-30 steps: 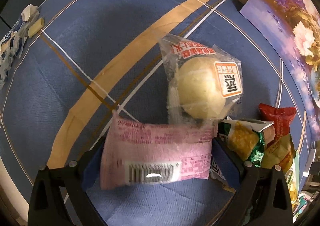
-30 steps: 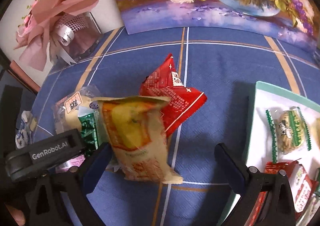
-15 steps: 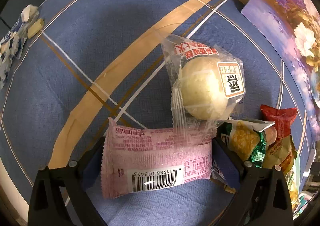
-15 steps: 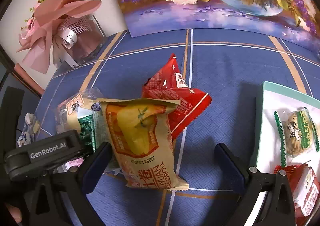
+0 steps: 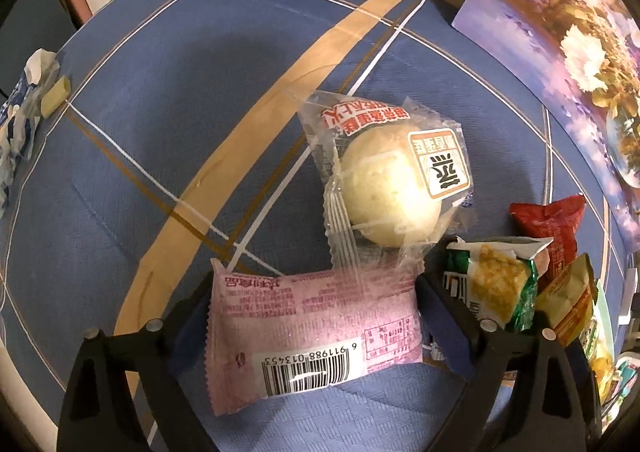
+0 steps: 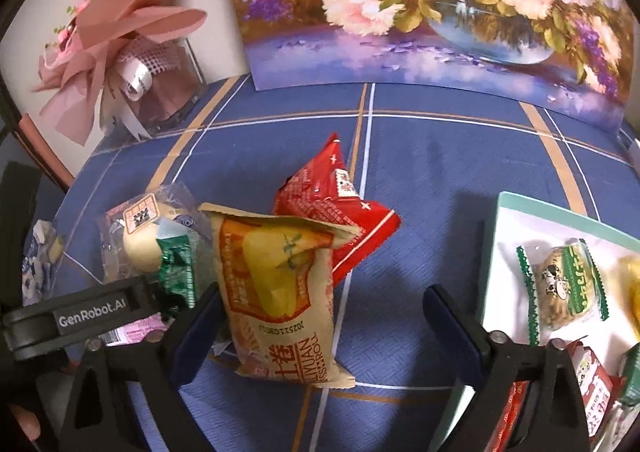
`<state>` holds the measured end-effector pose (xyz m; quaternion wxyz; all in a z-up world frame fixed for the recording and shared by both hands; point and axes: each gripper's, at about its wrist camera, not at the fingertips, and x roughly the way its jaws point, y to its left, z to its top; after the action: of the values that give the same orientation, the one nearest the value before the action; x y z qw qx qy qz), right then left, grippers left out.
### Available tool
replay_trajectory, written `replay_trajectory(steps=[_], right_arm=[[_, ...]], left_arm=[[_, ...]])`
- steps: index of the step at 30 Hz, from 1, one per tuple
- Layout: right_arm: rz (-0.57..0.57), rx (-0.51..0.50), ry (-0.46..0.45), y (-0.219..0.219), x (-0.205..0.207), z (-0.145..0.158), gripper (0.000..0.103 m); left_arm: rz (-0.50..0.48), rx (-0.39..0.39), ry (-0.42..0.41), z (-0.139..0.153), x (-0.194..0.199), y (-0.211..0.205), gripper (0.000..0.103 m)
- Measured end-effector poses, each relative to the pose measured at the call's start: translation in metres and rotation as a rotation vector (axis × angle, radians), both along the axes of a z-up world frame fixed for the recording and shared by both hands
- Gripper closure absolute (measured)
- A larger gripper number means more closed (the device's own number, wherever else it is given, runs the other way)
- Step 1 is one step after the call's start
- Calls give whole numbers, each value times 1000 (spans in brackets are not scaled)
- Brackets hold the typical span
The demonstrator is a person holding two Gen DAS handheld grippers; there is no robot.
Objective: Organize snacks
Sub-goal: 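Grasp the pink barcode packet with the left tool while the right tool grasps the tan roll bag, then carry both packets over the white tray and open both tools to drop them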
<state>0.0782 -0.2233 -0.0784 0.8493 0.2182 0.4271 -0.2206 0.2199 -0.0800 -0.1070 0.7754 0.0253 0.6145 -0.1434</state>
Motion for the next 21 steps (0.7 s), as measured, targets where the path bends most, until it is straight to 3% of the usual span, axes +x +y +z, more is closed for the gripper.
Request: replay_trajectory(steps=[2, 7, 12, 21], right_arm=[[-6, 32, -5, -2, 0, -1, 19], [13, 88, -8, 0, 1, 0, 52], [15, 98, -14, 1, 1, 6, 66], [-13, 143, -9, -4, -7, 24, 66]], left_arm=[[-2, -3, -7, 1, -2, -1, 17], [2, -27, -8, 4, -5, 2, 27], [22, -51, 1, 7, -4, 13, 29], [54, -85, 4, 21, -5, 32, 29]])
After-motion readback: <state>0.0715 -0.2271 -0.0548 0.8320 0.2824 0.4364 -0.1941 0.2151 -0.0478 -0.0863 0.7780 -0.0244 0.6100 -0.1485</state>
